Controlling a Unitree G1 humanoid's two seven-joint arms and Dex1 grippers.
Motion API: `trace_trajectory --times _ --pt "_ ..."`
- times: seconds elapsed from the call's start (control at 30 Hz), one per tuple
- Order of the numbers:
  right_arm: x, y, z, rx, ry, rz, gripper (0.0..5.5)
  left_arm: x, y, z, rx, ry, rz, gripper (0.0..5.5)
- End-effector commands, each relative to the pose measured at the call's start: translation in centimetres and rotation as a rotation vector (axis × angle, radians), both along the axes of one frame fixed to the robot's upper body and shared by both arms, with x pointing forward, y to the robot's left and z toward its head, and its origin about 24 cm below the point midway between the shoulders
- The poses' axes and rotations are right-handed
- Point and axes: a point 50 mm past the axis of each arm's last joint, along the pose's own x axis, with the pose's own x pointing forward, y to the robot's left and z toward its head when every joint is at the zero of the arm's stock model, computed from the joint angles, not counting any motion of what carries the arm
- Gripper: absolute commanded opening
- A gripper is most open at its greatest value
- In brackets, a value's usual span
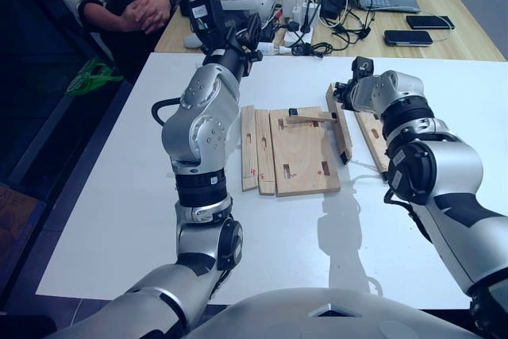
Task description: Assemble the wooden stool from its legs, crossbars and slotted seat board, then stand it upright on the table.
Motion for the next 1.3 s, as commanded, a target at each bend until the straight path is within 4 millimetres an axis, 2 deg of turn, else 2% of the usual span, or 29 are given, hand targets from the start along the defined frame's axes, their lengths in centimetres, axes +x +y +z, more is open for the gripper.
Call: trace_trajectory --times 0.03,0.3,0.47,0.87,1.0,1.3 --pt "0.1 -1.2 0.0 -0.02 -0.002 -0.056 2.68 -0.1 -0.2 -0.2 0.003 0.014 -0.002 2.54" --pt "-0.4 -1.2 -1.4 0.139 0.032 -0.088 2.68 -0.1 -0.3 -0.2 0.003 0.014 -0.003 2.54" --pt "-0.8 -1.1 -2.3 0.168 0.062 -0.09 2.68 -0.1 -0.3 -0.2 0.001 0.014 -0.003 2.54" --pt "-1.7 -0.8 -3.9 0.193 0.134 -0.076 1.02 0.0 -0.4 -0.2 0.003 0.013 -0.007 2.54" --pt "-1.1 -0.8 -3.0 0.166 0.075 -0.063 1.02 0.1 -0.4 -0.1 0.003 0.009 -0.007 2.54" --pt "1.0 -0.5 0.6 0.157 -0.246 -0.015 1.0 0.2 0.2 0.2 0.012 -0.003 0.009 2.54"
